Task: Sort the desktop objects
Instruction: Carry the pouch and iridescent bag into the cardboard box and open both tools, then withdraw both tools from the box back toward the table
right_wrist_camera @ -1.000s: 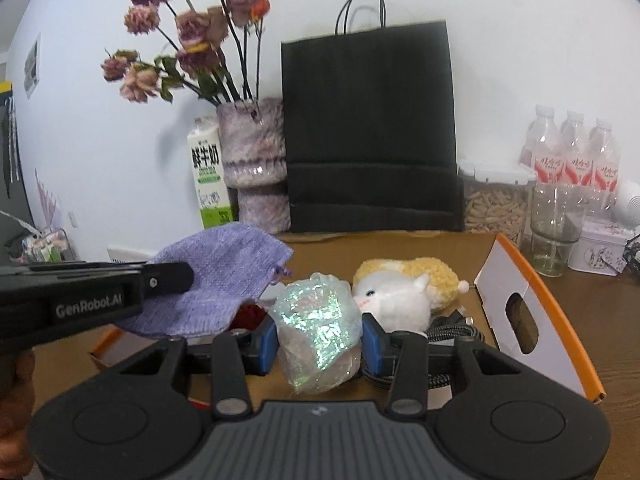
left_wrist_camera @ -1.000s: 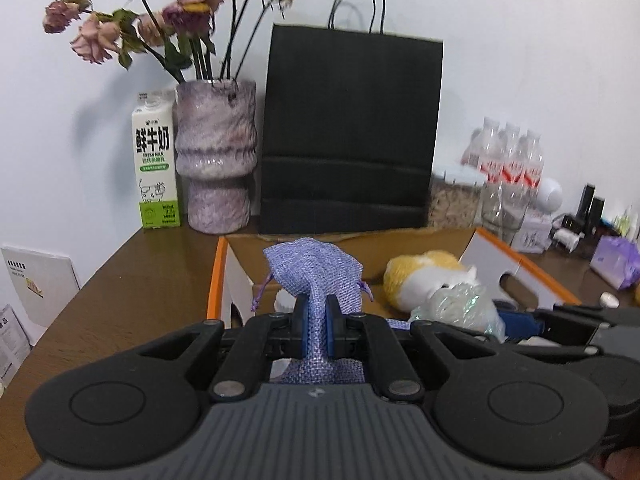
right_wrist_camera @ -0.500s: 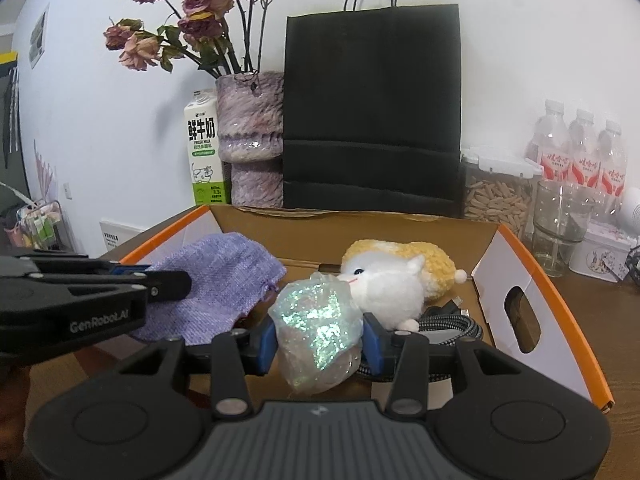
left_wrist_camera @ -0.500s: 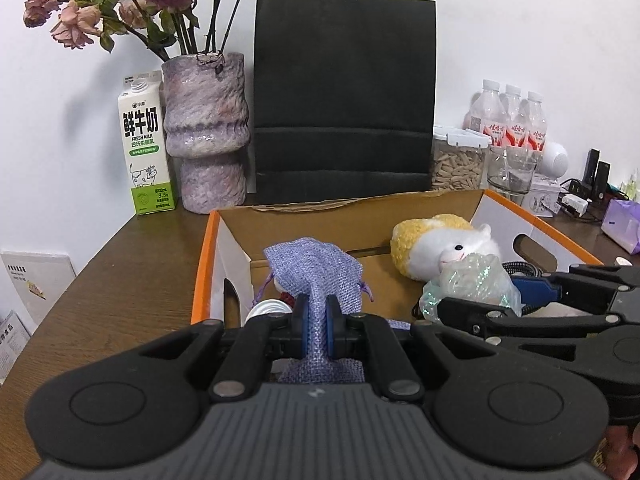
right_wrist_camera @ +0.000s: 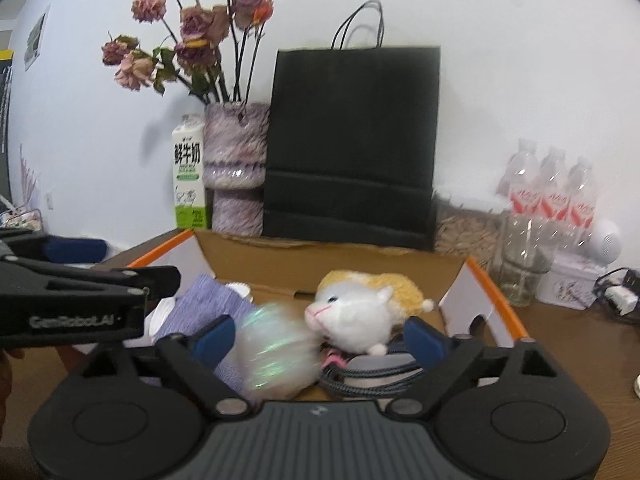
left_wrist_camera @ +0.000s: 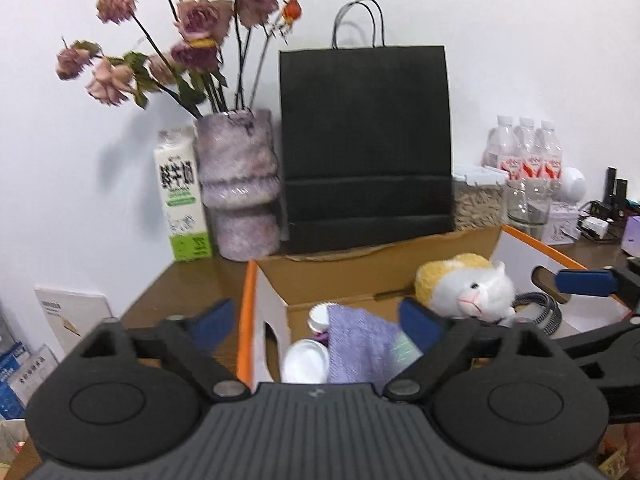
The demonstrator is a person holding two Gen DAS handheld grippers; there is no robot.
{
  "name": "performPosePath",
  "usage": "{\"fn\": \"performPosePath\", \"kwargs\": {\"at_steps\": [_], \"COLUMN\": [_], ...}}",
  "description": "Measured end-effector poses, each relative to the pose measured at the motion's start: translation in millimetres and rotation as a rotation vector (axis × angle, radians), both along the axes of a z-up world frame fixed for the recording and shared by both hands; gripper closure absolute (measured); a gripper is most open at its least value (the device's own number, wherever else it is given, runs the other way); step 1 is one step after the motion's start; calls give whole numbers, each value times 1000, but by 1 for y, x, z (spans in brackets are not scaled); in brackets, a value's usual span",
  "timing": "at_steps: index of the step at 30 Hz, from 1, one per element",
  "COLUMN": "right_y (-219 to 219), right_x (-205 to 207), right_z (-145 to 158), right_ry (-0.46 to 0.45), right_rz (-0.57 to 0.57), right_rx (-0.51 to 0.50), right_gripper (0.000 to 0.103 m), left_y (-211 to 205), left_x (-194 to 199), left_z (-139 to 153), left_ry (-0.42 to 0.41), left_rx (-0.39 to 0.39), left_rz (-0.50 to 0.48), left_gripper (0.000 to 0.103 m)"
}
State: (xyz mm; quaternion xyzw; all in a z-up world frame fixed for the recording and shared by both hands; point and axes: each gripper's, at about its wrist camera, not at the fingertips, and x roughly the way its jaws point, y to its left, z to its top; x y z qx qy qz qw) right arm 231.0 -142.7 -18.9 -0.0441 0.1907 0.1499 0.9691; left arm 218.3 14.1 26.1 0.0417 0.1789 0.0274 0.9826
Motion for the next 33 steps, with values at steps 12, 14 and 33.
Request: {"fn": "performPosePath", "kwargs": {"at_steps": [12,14,33], "right_y": [-5,-5,-36], "right_x": [-5,-5,-70], "right_z": [6,7,16], "right_ry": [6,5,31], "right_rz": [-5,-6,-7], "right_rx": [6,5,-48], "right_gripper": [1,1,0], "left_y": [1,1,1], "left_x": [-6,-8,-67], "left_z": [5,6,4], "left_ry": [-17,-19,64], "left_rx": [9,7,-10], "left_rz": [16,18,-6], "left_gripper": [0,0,0]}}
